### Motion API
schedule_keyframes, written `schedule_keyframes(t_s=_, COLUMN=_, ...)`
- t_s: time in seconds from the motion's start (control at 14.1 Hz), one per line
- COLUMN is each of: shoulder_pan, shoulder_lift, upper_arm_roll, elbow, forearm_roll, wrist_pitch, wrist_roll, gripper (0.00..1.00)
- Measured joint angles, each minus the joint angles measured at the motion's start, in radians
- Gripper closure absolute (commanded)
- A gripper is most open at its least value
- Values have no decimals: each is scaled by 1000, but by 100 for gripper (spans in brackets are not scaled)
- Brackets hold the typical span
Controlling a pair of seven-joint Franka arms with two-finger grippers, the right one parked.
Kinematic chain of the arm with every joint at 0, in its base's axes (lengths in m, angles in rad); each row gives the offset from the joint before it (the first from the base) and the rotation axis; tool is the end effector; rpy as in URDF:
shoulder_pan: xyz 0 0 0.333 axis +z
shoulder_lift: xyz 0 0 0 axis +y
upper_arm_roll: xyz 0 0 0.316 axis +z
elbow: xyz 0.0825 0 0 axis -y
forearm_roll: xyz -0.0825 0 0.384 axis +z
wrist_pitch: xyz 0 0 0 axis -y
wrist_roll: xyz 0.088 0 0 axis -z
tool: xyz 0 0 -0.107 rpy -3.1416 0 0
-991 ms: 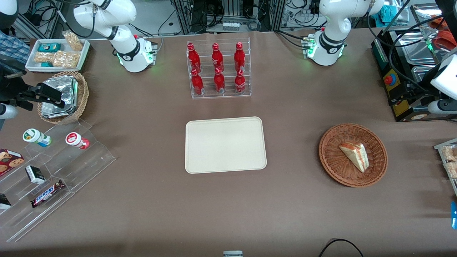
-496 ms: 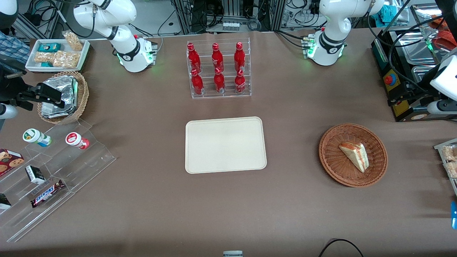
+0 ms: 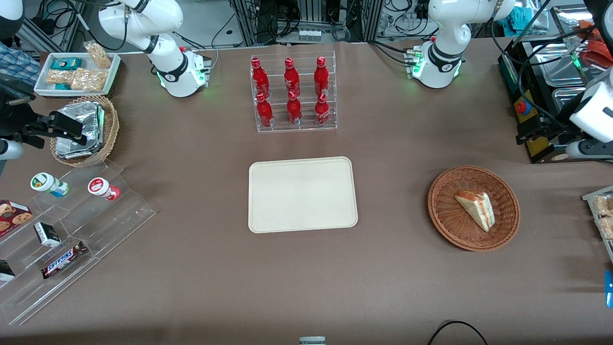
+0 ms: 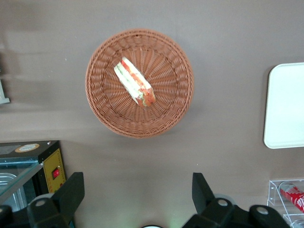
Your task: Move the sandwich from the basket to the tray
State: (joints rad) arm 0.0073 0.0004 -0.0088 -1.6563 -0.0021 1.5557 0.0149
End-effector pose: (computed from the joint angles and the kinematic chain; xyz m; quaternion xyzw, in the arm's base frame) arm 0.5491 -0.0011 0.5829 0.9987 -0.0082 -0.0505 0.0014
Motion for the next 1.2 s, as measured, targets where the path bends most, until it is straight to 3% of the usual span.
schedule_keyframes(t_s=0.21, shoulder_pan=10, shoulder_lift=63, upper_arm_roll=3, elbow=-53, forearm_roll=0, wrist_pitch=86, wrist_roll=0, gripper=0)
schedule_keyframes(t_s=0.71, shoulder_pan=42, shoulder_lift=166, upper_arm_roll=19, elbow=-397, forearm_roll=-2, wrist_pitch=638, wrist_roll=-49, gripper=0)
schedule_keyframes(t_s=1.2, shoulder_pan=35, shoulder_lift=245, upper_arm_roll=9, elbow=-422, forearm_roll=-8, wrist_pitch=761, wrist_roll=-652, gripper=0)
